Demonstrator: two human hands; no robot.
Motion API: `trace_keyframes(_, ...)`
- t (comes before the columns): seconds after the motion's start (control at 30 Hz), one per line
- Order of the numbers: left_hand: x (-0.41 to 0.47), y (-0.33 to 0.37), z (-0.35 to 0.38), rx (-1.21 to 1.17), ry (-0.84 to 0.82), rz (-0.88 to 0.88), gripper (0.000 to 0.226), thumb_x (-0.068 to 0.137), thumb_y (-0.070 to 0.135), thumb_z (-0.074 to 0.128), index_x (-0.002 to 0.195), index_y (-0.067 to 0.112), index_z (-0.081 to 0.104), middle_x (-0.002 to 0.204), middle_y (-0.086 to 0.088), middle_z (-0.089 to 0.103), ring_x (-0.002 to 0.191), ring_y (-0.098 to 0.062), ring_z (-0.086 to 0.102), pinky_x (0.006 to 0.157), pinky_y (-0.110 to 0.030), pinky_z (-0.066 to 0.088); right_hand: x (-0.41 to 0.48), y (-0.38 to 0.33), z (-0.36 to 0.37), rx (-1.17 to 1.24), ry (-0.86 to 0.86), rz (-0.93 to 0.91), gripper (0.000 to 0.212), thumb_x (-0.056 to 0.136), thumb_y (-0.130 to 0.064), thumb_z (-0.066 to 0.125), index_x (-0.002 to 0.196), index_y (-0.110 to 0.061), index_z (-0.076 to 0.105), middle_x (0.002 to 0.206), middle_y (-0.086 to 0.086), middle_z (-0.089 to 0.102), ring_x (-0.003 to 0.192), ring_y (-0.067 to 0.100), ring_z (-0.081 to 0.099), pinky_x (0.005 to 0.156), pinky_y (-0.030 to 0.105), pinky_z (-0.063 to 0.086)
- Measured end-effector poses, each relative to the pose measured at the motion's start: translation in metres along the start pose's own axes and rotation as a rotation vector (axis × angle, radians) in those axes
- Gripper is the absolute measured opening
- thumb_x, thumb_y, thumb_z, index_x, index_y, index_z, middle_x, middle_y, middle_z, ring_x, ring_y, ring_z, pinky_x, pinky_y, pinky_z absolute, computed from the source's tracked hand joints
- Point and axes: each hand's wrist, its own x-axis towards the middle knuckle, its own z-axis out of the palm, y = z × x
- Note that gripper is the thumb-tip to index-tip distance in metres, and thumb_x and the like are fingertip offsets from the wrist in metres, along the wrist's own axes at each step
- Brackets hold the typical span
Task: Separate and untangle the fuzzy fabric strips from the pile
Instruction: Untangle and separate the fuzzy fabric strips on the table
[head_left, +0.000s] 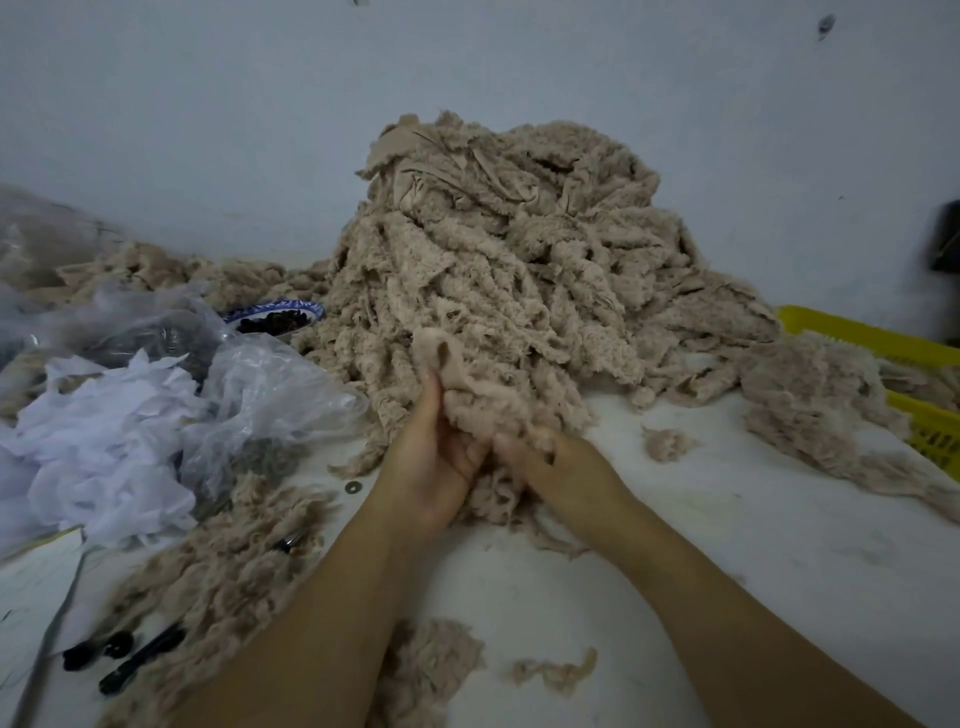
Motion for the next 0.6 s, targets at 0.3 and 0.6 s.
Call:
trace_keyframes(0.3, 0.010, 0.019, -0.024, -0.328, 0.198, 0.162, 0.041, 0.103, 0.043, 0.041, 0.110, 0.009, 0.064, 0.084, -0.009, 0.076, 0.068, -0.010, 0.069, 0.053, -0.018, 0.056, 0.007, 0.006, -0.021, -0.001, 0.287, 0.055, 0.032, 0.102, -0.029, 0.049, 0.087, -0.001, 0.046, 0.069, 0.004, 0.039, 0.055, 0.009, 0.029, 0.048, 0.021, 0.025)
trace_keyframes(0.6, 0.003, -0.009, -0.007, 1.112, 0.006, 0.291, 0.021, 0.085, 0.060, 0.065, 0.102, 0.048, 0.061, 0.091, 0.023, 0.067, 0.078, 0.007, 0.064, 0.064, -0.011, 0.047, 0.011, 0.000, -0.023, 0.385, 0.370, 0.141, 0.040, 0.099, -0.042, 0.053, 0.069, -0.015, 0.048, 0.057, -0.007, 0.038, 0.054, 0.011, 0.032, 0.055, 0.027, 0.031)
